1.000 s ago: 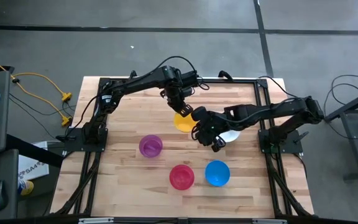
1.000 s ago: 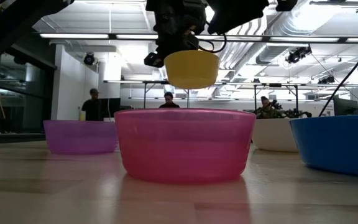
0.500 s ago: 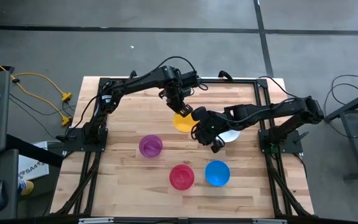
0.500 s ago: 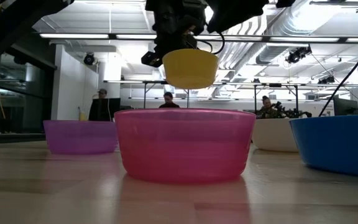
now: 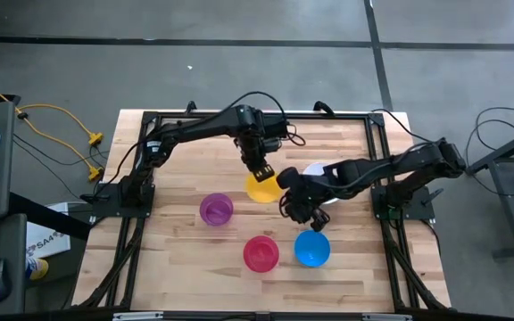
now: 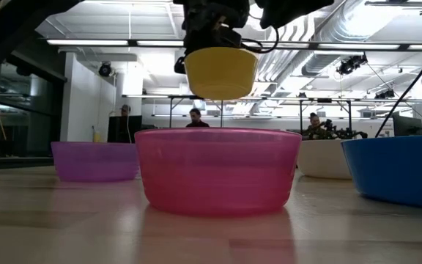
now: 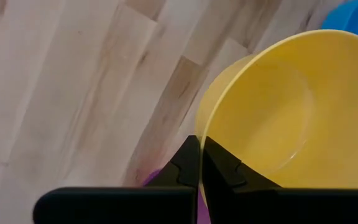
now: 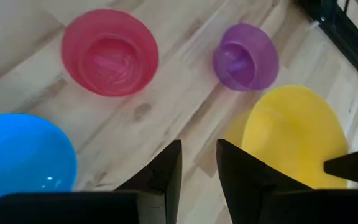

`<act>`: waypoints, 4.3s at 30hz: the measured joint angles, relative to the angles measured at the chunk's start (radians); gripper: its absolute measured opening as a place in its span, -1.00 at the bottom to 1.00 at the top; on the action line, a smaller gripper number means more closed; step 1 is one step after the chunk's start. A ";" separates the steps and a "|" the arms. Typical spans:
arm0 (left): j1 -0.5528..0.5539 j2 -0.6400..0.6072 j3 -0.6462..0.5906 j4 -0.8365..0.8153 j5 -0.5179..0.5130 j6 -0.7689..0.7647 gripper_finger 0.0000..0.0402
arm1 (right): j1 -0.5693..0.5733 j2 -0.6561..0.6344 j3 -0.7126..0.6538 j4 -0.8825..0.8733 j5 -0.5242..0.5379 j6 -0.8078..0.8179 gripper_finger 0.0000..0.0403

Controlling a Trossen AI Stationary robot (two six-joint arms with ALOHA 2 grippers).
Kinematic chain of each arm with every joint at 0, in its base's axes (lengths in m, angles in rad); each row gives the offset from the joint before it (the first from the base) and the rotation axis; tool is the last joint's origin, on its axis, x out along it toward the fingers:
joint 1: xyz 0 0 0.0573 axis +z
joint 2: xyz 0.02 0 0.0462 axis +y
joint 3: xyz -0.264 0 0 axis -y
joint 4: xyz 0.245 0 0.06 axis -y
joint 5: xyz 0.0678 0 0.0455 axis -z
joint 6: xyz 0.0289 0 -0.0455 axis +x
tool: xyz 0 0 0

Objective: Nest bowls inside each other
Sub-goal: Stack the yellow bowl on top of the white bowl

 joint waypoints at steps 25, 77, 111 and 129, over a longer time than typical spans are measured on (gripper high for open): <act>-0.141 0.000 0.000 0.025 0.048 0.179 -1.00 | 0.023 -0.001 0.000 0.011 -0.043 0.056 -0.54; -0.165 0.000 0.000 -0.053 -0.171 0.421 -1.00 | -0.020 0.093 0.000 -0.006 0.010 -0.064 -0.54; -0.134 0.000 0.001 -0.067 -0.188 0.312 -1.00 | 0.049 0.082 0.000 -0.074 -0.024 -0.003 -0.54; -0.121 0.000 -0.059 -0.032 -0.195 0.083 -1.00 | 0.121 0.082 0.000 0.033 0.046 0.056 -0.54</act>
